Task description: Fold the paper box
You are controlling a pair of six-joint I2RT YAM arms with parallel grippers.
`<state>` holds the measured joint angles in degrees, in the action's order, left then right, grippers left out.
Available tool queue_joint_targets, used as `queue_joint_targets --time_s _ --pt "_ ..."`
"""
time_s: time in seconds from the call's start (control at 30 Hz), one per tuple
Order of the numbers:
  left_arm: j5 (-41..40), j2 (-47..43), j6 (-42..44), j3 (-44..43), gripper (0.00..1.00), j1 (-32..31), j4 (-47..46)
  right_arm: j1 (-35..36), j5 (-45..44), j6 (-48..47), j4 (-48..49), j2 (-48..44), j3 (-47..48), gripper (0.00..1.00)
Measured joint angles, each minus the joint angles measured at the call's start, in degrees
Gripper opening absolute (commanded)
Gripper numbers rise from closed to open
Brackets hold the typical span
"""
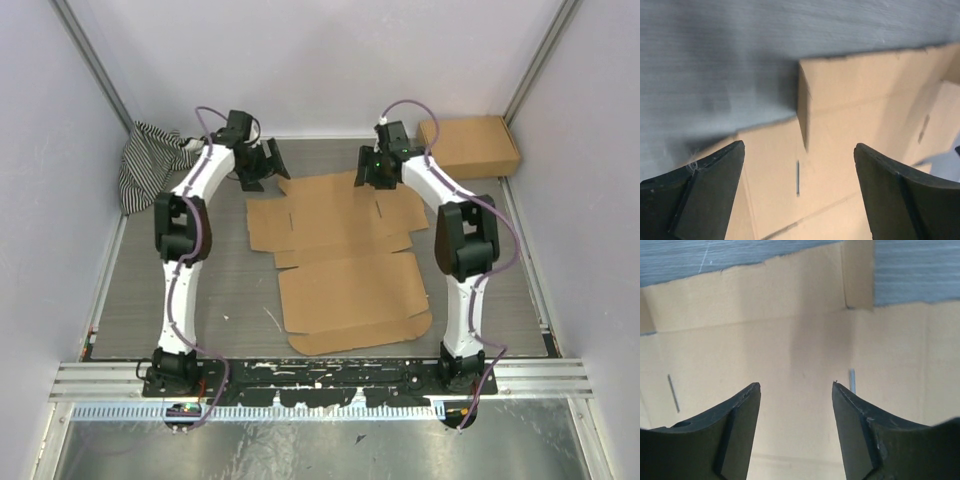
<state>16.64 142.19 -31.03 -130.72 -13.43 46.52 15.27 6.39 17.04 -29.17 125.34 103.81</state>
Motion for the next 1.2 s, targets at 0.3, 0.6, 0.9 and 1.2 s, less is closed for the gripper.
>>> queue_joint_targets --time_s 0.3,0.6,0.9,1.2 --pt "7.85 -40.68 -7.69 49.90 0.91 -0.61 -26.12 -1.86 -4.85 2.32 2.67 -26.27 -23.82 0.71" --pt "7.82 -46.10 -6.32 65.33 0.58 -2.95 -27.74 -8.90 -4.72 3.52 4.04 -29.70 -40.28 0.69" --pt "4.24 -47.32 -4.28 70.18 0.72 -5.35 -23.58 -9.42 -3.15 4.11 5.60 -29.14 -43.30 0.70" --pt "3.13 -47.28 -3.93 71.78 0.73 -6.86 -22.36 -9.51 0.33 4.09 6.95 -26.56 -44.19 0.54"
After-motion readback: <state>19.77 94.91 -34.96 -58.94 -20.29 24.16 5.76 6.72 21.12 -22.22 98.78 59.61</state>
